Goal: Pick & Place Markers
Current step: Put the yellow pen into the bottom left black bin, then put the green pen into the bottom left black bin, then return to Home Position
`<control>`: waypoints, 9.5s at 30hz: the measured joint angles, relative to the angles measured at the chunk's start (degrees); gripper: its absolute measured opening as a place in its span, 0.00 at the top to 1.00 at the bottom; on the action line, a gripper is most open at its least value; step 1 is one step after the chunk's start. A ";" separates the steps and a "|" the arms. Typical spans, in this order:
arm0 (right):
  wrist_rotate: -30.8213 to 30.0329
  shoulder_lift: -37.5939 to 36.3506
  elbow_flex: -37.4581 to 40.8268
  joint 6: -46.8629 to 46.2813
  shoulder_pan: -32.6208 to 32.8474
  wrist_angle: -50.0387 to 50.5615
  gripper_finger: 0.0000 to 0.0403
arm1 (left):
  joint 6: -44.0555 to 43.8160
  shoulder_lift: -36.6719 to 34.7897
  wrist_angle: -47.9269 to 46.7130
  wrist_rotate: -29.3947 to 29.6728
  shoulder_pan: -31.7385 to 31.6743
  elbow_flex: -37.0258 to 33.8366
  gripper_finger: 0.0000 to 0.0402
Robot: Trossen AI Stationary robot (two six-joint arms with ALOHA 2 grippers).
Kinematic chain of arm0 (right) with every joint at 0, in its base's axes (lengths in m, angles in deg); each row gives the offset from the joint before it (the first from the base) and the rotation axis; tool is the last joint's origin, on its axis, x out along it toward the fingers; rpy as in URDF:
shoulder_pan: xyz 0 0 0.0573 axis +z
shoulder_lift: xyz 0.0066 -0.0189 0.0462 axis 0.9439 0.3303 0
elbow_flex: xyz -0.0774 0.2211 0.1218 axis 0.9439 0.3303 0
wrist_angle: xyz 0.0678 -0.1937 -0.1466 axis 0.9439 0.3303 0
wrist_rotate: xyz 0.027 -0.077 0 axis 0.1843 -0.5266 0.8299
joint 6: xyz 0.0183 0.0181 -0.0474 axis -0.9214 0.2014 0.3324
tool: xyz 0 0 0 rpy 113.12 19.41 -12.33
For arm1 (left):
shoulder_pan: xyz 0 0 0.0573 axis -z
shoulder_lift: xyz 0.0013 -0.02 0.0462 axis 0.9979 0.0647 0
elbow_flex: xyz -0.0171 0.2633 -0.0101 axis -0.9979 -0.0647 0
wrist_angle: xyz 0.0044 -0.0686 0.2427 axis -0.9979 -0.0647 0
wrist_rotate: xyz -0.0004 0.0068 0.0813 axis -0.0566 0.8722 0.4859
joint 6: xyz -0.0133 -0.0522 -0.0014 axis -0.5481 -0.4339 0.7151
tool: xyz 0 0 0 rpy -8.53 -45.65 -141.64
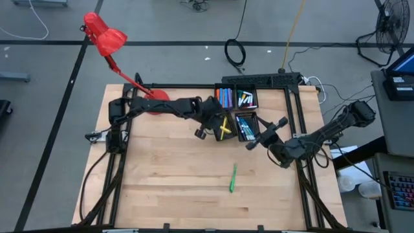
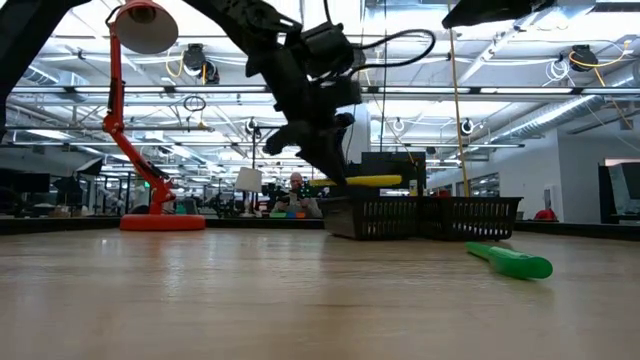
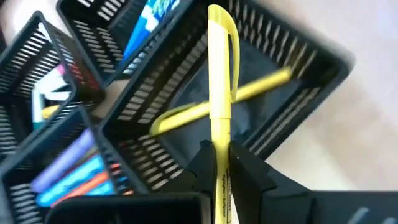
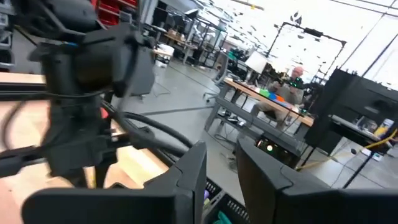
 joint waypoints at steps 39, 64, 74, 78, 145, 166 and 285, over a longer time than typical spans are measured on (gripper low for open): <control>-0.40 -0.07 -0.13 3.51 1.53 -4.37 0.81 | -12.52 8.86 33.45 1.46 30.35 -1.40 0.63; -0.25 -0.07 -0.09 3.55 2.44 -4.37 0.81 | -33.83 14.48 18.04 -5.17 25.55 -0.81 0.84; -0.31 -0.07 -0.09 3.13 3.30 -4.36 0.81 | -35.28 5.33 -4.70 -4.06 26.68 -1.69 0.97; -0.31 -0.04 -0.07 2.61 3.30 -4.32 0.81 | -35.28 -0.53 -10.00 -3.97 27.44 -1.45 0.99; -0.14 -0.02 -0.07 0.00 3.67 -4.14 0.81 | -70.24 2.47 -14.42 -1.55 43.25 -3.83 0.39; -0.15 -0.02 -0.07 1.67 3.67 -4.14 0.81 | -67.12 3.32 -9.03 -2.92 37.42 -10.73 0.39; 33.06 -7.31 11.38 -12.76 5.55 -6.03 0.81 | -54.12 -109.11 31.30 -10.16 -5.74 -83.49 0.50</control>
